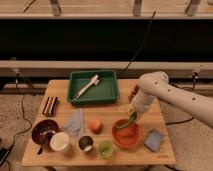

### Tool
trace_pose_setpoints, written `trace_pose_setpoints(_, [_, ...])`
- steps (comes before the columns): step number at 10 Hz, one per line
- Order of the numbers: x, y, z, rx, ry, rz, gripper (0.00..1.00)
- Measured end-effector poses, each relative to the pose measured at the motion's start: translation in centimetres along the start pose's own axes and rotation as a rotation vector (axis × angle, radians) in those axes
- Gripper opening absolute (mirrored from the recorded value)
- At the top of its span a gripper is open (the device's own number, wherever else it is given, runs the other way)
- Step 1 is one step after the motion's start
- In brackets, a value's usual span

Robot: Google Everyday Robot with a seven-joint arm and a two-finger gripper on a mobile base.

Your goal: Place pepper in red bowl

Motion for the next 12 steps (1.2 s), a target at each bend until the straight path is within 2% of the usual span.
trace_pose_setpoints(3, [0.3, 0.8, 2.1, -0.024, 0.021, 0.004, 0.56])
trace_pose_setpoints(5, [0.4, 1.1, 2.5, -0.034, 0.026, 0.01, 0.74])
trace_pose_setpoints(6, [0.4, 1.2, 2.6, -0.036, 0.025, 0.01, 0.79])
trace_pose_setpoints(9, [0.3, 1.5, 0.9, -0.008, 0.022, 0.006, 0.8])
trace_pose_setpoints(12, [0.2, 1.5, 0.7, -0.007, 0.019, 0.002, 0.8])
